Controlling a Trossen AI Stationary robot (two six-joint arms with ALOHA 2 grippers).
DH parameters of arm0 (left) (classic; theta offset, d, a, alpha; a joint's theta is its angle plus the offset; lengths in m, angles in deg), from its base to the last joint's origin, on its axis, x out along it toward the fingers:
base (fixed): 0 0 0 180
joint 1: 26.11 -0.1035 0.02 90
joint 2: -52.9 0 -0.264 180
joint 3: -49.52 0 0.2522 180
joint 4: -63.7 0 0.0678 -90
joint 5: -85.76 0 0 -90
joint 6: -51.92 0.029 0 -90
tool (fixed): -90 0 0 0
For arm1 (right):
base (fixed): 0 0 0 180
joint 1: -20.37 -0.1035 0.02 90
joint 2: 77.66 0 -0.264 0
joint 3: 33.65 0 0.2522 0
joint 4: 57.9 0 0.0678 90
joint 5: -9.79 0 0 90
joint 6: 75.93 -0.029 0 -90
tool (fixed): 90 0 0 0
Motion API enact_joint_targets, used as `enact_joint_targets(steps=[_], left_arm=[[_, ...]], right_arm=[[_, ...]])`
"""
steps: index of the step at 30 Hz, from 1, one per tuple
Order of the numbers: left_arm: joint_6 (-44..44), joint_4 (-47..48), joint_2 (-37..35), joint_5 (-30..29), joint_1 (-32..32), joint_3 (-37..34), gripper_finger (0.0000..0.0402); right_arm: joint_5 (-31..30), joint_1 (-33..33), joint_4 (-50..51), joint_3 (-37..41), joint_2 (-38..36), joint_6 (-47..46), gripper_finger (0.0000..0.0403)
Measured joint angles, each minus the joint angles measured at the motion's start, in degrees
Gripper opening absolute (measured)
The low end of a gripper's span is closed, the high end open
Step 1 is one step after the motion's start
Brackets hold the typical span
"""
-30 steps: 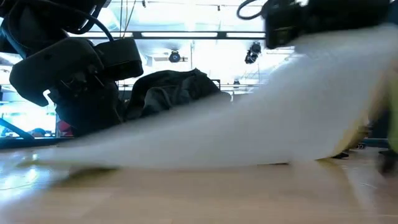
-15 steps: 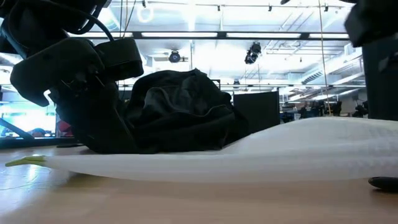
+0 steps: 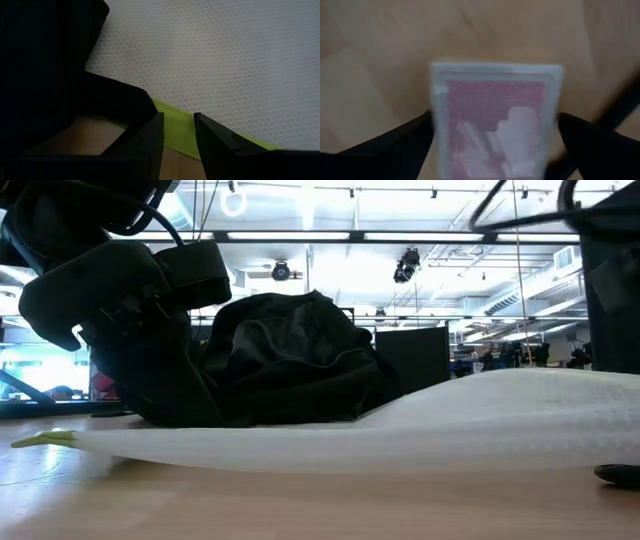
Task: Unpack backpack
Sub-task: Put the black ballpen into the yellow zipper pouch
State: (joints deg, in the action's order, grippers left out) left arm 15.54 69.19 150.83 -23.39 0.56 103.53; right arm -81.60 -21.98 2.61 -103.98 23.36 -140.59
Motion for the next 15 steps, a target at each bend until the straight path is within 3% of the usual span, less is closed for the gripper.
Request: enact_joint_targets(steps=[7,11,15], left_arm=[[0.04,-0.02,0.0,-0.05,-0.02,0.0,0.0087],[0.05,-0.04,0.0,-0.07,-0.03,0.0,0.0087],[0.07,-0.05,0.0,-0.05,-0.07,0.0,0.0087]], right_arm=[[3.69,1.63,-2.65,0.48,1.72,4.9,0.0347],[2.73,2.27,-2.52,-0.73,0.6,7.28,0.028],[-0.49,2.81,-3.1,-2.04,-0.07,7.98,0.0272]])
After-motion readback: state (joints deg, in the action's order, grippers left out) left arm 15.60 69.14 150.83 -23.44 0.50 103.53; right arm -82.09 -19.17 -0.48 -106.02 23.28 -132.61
